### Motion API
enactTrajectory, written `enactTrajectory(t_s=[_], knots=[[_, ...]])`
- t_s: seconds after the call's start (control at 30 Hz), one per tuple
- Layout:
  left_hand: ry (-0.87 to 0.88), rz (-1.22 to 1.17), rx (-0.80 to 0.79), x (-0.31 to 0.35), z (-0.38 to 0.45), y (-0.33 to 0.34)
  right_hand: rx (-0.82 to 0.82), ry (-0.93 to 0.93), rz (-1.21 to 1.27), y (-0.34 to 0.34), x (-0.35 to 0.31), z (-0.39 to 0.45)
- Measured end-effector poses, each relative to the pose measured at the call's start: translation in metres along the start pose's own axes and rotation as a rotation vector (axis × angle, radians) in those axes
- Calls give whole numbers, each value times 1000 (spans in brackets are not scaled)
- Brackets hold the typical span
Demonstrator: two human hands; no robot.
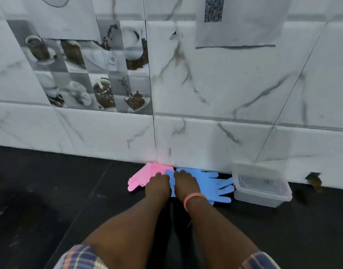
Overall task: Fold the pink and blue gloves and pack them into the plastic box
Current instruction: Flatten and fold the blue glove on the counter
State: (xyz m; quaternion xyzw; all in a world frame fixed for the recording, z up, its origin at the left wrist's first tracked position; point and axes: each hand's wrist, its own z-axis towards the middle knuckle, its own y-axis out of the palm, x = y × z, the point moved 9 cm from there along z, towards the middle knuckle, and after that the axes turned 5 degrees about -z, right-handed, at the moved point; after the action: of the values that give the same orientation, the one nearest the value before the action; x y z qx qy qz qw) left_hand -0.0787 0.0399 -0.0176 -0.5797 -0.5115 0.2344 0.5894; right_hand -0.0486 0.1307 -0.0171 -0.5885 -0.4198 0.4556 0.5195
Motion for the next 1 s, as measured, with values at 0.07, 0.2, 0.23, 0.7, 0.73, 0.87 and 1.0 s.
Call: enactTrajectory(t_s=[0.07, 0.2, 0.23, 0.7, 0.73, 0.87, 1.0], knots=[[-76, -91, -62, -11, -2, 20, -82, 24, 2, 24, 3, -2], [-121, -239, -67, -21, -13, 56, -102, 32, -9, 64, 7, -15], [-136, -302, -26, -24, -14, 60, -68, 29, -30, 66, 8, -15], [-343, -1483, 243, -47, -97, 56, 492, 239, 969, -72, 61, -70], [-275, -1484, 203, -36, -105, 47, 465, 208, 1130, -80, 66, -81], [1, -1556, -4, 6, -150, 23, 243, 84, 1711, -85, 64, -113], [82, -1423, -178, 24, -192, 40, 183, 193, 1805, -41, 59, -142]])
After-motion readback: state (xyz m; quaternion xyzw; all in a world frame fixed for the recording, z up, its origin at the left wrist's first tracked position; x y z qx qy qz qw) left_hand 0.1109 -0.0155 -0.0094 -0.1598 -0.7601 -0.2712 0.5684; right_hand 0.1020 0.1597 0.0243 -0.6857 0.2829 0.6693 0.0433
